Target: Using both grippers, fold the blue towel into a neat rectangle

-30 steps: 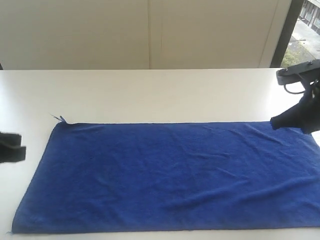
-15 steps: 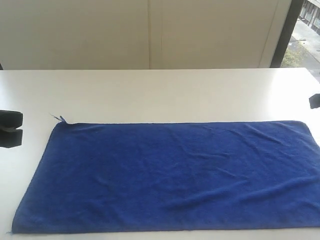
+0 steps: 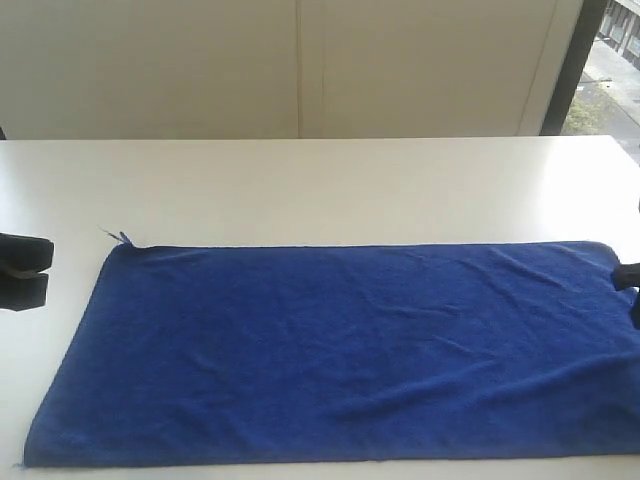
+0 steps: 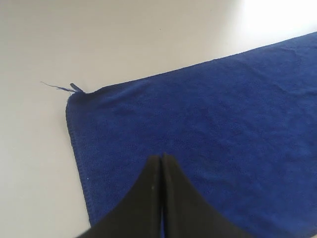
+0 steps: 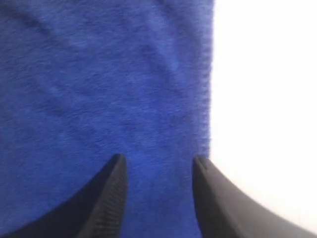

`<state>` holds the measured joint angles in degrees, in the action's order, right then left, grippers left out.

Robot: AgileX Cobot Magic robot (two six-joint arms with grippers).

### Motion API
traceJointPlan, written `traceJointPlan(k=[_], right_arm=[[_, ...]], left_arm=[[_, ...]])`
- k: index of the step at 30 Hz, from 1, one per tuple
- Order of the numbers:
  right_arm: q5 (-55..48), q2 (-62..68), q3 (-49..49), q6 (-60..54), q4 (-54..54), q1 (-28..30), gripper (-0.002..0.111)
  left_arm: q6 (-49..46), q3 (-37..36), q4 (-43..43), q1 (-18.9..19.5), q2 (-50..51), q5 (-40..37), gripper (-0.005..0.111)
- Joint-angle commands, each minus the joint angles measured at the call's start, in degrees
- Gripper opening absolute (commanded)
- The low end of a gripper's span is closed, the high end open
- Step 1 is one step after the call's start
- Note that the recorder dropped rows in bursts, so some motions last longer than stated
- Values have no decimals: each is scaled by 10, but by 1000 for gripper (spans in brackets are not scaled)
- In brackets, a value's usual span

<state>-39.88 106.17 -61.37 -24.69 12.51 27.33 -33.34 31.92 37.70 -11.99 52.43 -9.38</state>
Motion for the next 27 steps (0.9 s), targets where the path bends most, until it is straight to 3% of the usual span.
traceJointPlan(k=[1, 11, 27], right_arm=[[14, 15, -28, 44, -44, 3, 42], [-22, 68, -87, 44, -61, 2, 42], [-37, 99, -89, 8, -7, 1, 42]], left_arm=[[-1, -5, 5, -3, 2, -7, 0], [-1, -5, 5, -3, 2, -8, 0], [-1, -5, 5, -3, 2, -6, 0]])
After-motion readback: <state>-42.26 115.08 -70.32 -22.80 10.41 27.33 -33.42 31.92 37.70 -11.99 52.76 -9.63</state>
